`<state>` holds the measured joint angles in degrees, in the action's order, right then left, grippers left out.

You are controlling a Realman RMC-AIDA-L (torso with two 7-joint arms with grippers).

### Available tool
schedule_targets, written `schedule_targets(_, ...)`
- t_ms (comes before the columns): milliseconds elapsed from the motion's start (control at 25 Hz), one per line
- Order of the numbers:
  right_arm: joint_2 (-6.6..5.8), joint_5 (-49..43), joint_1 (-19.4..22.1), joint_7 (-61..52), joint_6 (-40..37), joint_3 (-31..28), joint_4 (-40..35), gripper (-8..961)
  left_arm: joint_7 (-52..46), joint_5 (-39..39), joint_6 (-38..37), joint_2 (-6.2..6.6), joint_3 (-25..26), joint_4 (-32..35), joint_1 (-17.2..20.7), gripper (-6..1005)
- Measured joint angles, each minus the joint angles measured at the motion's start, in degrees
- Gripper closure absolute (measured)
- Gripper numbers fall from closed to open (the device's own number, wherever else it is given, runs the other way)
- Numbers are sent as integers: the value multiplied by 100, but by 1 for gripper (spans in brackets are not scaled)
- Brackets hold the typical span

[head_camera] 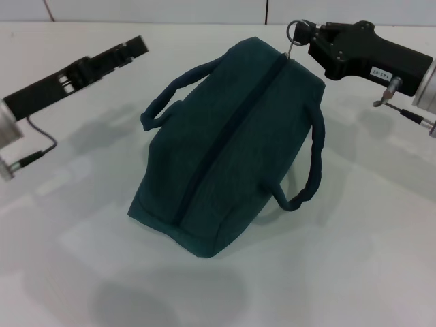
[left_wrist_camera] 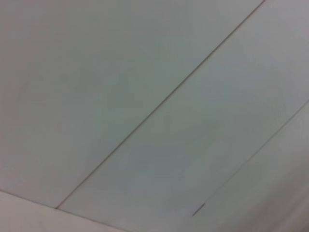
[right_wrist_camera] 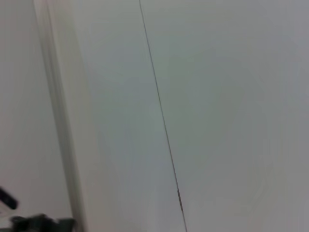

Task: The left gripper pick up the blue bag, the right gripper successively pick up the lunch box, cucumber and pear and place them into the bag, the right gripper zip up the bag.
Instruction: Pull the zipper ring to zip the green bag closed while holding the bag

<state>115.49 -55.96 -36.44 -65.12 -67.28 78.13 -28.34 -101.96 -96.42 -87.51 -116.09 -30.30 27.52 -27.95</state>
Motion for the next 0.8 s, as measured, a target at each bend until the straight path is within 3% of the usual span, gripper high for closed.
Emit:
schedule_targets(80,6,-1,5,4,-13,0,1,887,0,0,0,0,0,0,0,133)
schedule_targets(200,15,15,23,5,-78,0,7,887,-231,-400,86,24,-10,10,-435,133)
schedule_targets(280,17,44,41,7,-120,0,5,886,-365,-457,87,27,-17,11,-534,133)
schedule_targets(640,27,117,122,9,-210,0,15,884,-646,-462,-221,17,-747,71,-805,134)
schedule_targets(800,27,139,134,9,-219,0,21,883,-783,-458,-560,-29,-791,315,-802,134)
